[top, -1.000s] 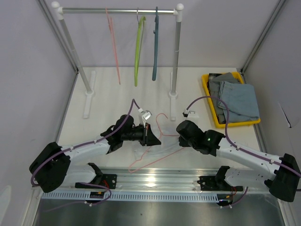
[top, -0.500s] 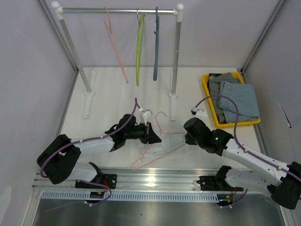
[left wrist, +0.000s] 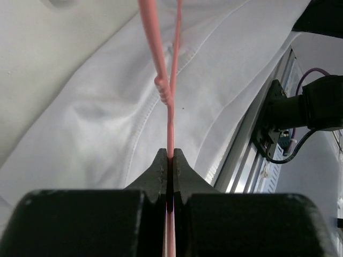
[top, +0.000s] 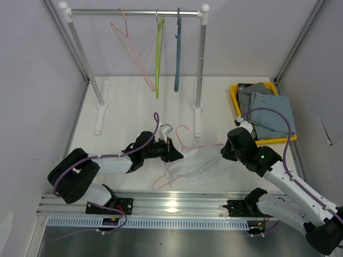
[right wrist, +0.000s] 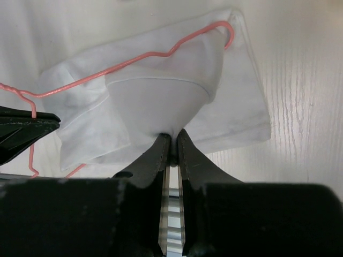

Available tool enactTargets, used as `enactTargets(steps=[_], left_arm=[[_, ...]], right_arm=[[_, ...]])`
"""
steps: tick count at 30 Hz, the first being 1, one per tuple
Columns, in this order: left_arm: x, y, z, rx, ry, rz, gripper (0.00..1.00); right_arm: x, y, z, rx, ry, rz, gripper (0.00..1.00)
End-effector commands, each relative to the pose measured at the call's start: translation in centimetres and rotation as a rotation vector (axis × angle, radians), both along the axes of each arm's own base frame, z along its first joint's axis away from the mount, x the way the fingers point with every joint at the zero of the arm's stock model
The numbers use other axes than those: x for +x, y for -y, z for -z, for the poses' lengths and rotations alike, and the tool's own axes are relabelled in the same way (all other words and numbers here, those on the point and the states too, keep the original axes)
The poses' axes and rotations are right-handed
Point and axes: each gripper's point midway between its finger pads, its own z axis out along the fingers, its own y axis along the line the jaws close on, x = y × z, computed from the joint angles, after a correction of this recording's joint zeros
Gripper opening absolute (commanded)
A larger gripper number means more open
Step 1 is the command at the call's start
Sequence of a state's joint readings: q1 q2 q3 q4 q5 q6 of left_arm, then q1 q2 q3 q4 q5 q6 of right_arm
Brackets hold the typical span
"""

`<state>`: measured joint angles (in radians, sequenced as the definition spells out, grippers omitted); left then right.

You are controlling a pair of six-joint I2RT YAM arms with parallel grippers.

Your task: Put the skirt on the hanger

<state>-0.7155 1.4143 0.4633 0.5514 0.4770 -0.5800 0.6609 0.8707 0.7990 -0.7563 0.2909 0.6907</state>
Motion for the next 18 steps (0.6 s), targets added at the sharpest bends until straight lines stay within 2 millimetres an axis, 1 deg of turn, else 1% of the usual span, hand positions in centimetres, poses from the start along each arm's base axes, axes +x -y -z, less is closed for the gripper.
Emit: enactTargets(steps=[1, 3, 4, 5, 9, 10, 12, 15, 18], left_arm=[[1.5, 0.1, -0.8, -0.019, 0.144, 0.006, 0.0], [1.9, -0.2, -0.4, 0.002, 0.163, -0.016, 0.0], [2.7, -0.6, -0.2, 0.019, 0.183, -0.054, 0.0], [2.9, -0.7, -0.3, 0.019, 0.193, -0.063, 0.0], [4.5, -1.3, -0.4, 0.046, 0.234, -0.117, 0.0], [5.2, -1.6, -0.4, 0.05, 0.245, -0.129, 0.0], [5.7, -1.8, -0.4, 0.065, 0.259, -0.134, 0.0], [7.1, -2.4, -1.1, 0.076, 0.286, -0.168, 0.0], [8.3, -2.8, -2.1, 0.085, 0.317, -0.193, 0.0]], right_arm=[[-0.1, 0.2, -1.0, 0.032, 0.006, -0.017, 0.04], [0.2, 0.2, -1.4, 0.059, 0.013, -0.013, 0.04], [0.1, 0.1, -1.5, 0.068, 0.009, -0.017, 0.04], [0.0, 0.3, -1.2, 0.061, 0.003, -0.015, 0.04], [-0.1, 1.6, -0.9, 0.049, -0.006, 0.031, 0.03], [-0.2, 1.8, -1.2, 0.056, 0.004, 0.038, 0.03], [-0.2, 2.2, -1.1, 0.067, 0.002, 0.048, 0.03], [-0.4, 2.4, -0.5, 0.062, -0.022, 0.049, 0.03], [-0.5, 2.5, -0.4, 0.071, -0.028, 0.057, 0.04]])
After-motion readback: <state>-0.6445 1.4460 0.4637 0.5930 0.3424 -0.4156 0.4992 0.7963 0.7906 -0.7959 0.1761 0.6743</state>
